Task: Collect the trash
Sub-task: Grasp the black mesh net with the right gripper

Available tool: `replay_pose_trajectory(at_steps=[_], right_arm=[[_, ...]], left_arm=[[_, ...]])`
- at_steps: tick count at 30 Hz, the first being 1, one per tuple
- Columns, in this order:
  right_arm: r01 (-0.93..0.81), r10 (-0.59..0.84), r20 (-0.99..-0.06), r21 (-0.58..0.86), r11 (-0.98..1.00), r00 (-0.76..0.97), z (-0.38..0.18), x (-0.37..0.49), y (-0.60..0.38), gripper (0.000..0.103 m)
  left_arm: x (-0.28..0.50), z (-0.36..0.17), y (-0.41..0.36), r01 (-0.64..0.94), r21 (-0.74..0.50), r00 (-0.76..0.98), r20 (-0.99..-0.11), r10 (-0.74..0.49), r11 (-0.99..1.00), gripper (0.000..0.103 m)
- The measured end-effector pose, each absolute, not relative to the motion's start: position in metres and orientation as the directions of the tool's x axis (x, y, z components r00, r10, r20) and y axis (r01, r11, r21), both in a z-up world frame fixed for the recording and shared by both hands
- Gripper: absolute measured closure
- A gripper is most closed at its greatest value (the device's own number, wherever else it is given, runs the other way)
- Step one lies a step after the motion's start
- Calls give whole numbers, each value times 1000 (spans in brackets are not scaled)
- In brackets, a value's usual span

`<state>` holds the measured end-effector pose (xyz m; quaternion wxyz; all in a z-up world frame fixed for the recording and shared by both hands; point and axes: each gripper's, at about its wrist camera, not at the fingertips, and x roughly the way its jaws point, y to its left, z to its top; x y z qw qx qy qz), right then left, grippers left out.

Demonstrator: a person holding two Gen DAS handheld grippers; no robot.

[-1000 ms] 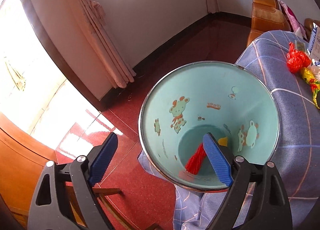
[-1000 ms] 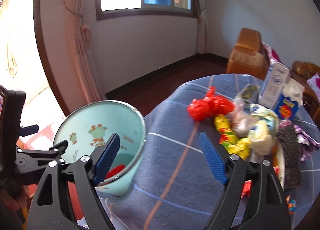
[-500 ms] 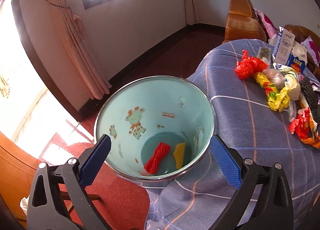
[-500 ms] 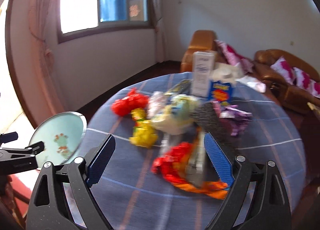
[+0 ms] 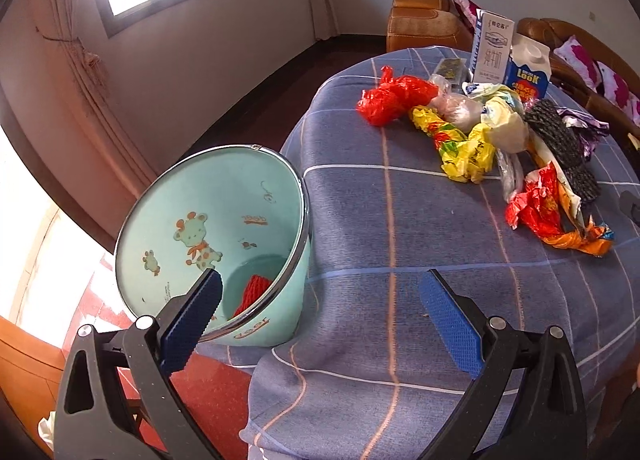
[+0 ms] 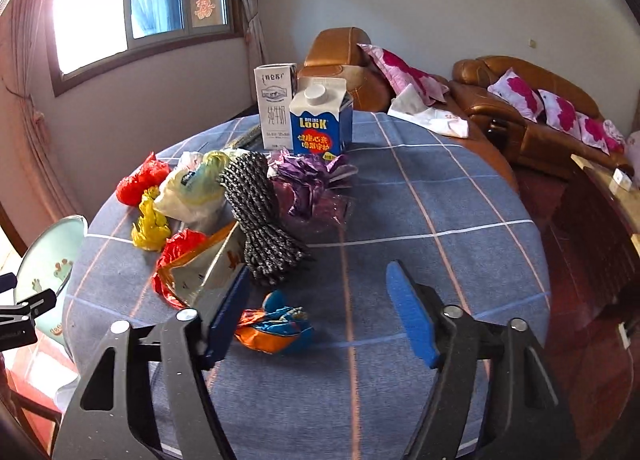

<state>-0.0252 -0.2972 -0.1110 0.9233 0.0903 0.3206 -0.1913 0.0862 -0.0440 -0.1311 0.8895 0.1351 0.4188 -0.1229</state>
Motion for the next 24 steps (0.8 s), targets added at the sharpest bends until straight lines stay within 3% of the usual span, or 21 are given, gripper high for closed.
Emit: replay_pose_trajectory(at_steps=[10,13,18,24], right_arm=[[295,-189,-687,39,955,702,-117,25,-299,43],[273,-164,-734,30,962,659,-129,40,-302,53],[235,-109,-746,65,970,657,-136,41,-305,79],[208,-107,-675,70,976,730,-115,19,-303,83]], left_arm=[[82,-129,-65,387,121,603,-783,-151,914,6],[81,-128,-76,408,127,603,-781,-162,904,6],[81,-127,-90,425,143,605,-779,-163,894,6],[93,-124,-96,405,130,608,-778,-160,905,6]])
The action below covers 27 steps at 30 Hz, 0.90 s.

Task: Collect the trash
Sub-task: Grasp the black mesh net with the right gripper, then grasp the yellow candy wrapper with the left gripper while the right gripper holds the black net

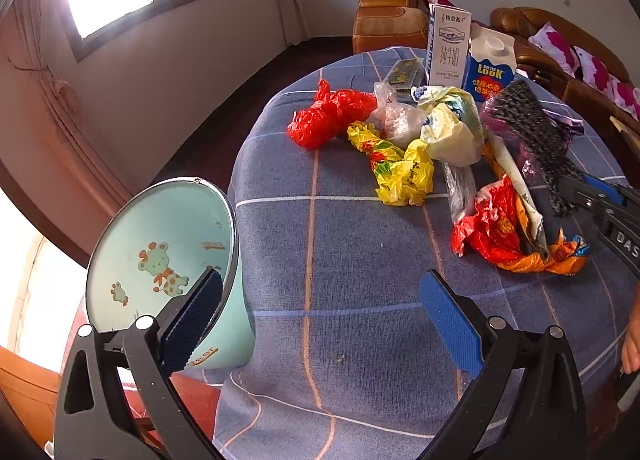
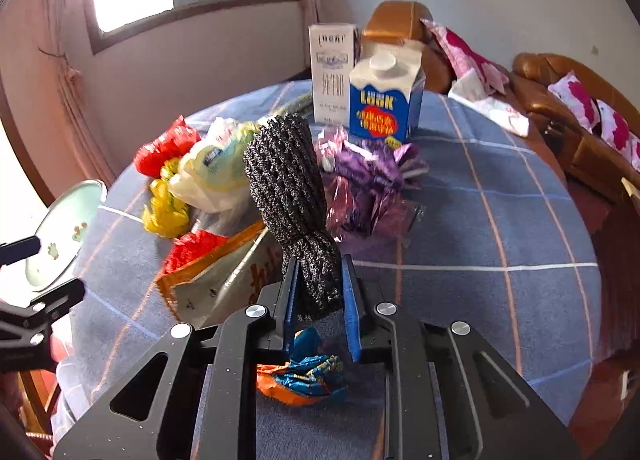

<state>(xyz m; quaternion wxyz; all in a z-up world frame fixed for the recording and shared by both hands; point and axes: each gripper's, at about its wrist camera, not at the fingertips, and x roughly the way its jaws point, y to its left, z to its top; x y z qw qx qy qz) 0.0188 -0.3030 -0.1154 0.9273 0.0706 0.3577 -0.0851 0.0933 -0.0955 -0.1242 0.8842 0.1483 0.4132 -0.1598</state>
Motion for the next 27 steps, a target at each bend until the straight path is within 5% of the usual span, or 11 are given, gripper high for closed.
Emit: replay_pose_trajectory(at_steps=[5,12,20,23,27], right_arm=[[240,-128,-601,111,964,789,-93,-4,-309,83],[307,-189,-626,84,948,756,-98,-11,-323,83],[326,-209,-652,62,943,728,-107,-11,-331,83],[327,-201,-658,72,942,725,-111,-12,-331,83],[325,-199,-656,75,943,728,-110,-14,-328,83]], left_arm=[[109,-116,-109,375,123,644,-747,-162,919,7],[134,-126,-158,404,164,656,-738,-160,900,9],[163,-152,-179,396,117,590,-792,-155,911,32],[167,-160,-177,402,97,556,-816,-159,911,58],[164,-157,-171,416,63,548,-814,-195,907,61]])
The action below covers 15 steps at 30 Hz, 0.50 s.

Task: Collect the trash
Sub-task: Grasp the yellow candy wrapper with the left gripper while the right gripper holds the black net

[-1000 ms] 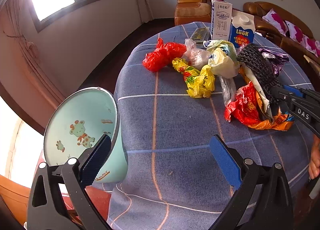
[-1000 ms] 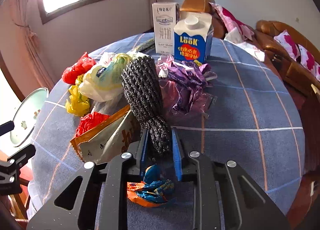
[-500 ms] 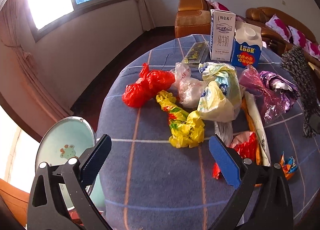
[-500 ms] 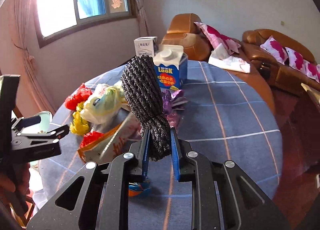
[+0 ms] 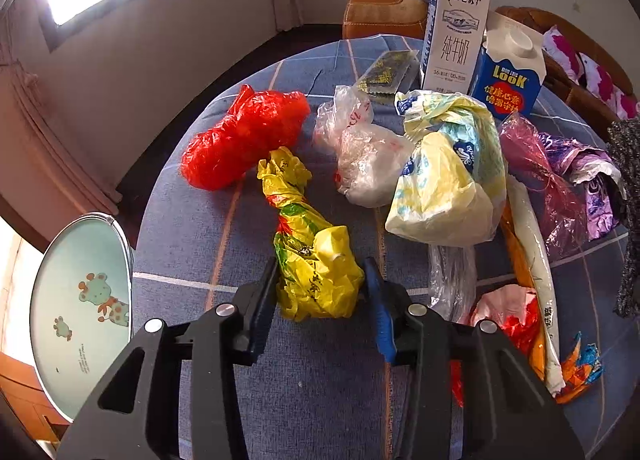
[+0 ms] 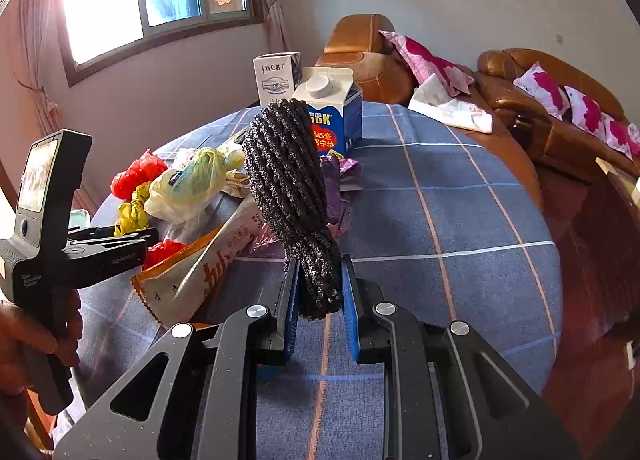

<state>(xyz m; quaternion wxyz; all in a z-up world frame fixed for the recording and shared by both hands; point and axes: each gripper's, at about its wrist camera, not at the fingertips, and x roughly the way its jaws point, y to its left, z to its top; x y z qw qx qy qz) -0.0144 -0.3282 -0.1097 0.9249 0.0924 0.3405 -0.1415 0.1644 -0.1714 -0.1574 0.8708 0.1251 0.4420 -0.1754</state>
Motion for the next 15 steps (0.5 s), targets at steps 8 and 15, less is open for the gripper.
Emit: replay_pose_trajectory(at_steps=[8,15], right_arm=[[314,-201,-640,66,947,741,-99,-18,-312,83],[279,-179,-640,57,959,747,-96,-16,-287,83]], left_arm=[[124,-133,-140,482,64,568,-782,-256,874,62],[94,-115,-102,508,70,583,-762,-283,859,62]])
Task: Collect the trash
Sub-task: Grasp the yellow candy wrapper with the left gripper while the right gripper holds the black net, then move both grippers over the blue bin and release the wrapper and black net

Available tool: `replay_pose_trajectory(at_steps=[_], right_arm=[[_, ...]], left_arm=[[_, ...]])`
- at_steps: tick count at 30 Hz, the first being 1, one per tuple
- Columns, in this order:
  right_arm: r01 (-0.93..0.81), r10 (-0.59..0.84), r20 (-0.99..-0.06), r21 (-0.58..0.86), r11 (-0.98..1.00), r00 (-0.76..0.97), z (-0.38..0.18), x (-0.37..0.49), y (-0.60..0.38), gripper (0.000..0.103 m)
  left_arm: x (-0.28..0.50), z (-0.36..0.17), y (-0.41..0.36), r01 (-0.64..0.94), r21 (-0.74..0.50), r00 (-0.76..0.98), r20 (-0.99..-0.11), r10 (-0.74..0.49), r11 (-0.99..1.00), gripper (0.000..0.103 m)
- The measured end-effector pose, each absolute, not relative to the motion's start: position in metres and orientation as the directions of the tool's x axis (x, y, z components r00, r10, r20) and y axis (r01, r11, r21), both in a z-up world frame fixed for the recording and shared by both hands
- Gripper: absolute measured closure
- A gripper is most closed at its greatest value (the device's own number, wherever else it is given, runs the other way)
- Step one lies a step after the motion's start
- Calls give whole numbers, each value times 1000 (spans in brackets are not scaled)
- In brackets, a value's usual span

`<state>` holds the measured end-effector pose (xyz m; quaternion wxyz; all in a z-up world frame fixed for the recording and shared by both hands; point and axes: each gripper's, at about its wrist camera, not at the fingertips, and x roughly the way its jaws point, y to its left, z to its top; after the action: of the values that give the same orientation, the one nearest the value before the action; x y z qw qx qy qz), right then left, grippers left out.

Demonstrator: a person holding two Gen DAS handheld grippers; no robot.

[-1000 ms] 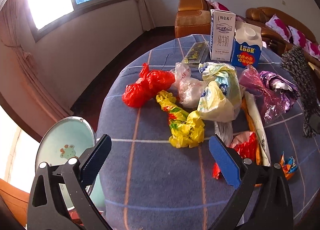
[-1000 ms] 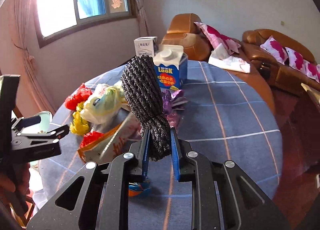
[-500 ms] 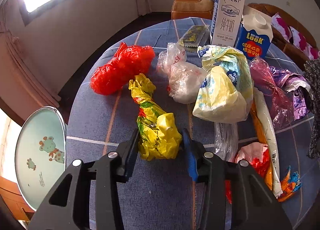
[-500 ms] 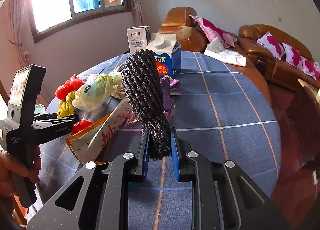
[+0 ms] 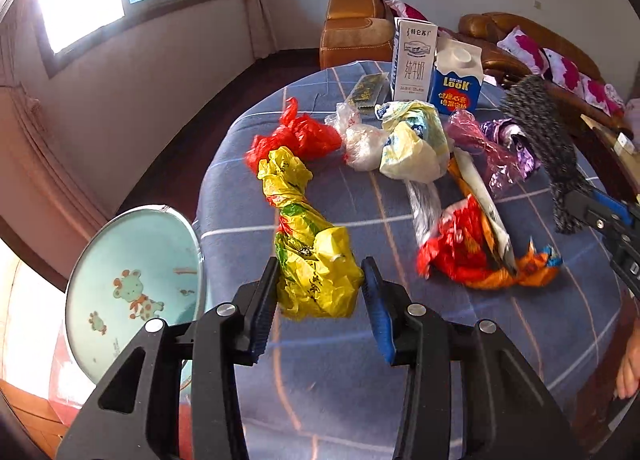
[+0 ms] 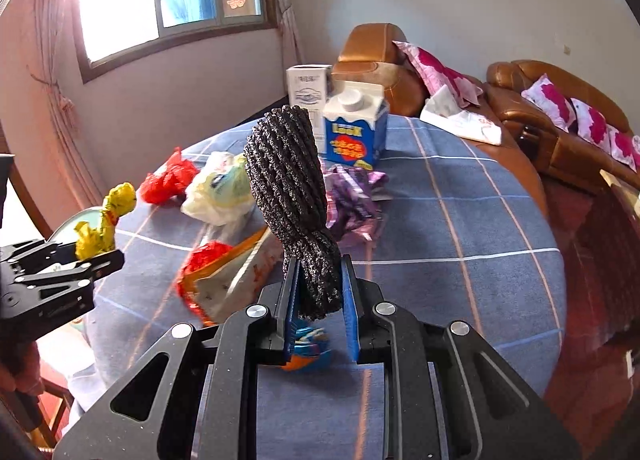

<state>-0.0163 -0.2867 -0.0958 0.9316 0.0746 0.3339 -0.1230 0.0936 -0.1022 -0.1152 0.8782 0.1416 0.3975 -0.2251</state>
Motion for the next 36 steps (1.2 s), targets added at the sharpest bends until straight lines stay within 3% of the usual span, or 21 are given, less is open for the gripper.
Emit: replay_pose_trajectory(at_steps=[36], right_arm=[[-59,40,-674,-6,998,738,-92,50,-122,83]], left_arm=[[92,-104,70,247,77,677,-727,-115,966,61]])
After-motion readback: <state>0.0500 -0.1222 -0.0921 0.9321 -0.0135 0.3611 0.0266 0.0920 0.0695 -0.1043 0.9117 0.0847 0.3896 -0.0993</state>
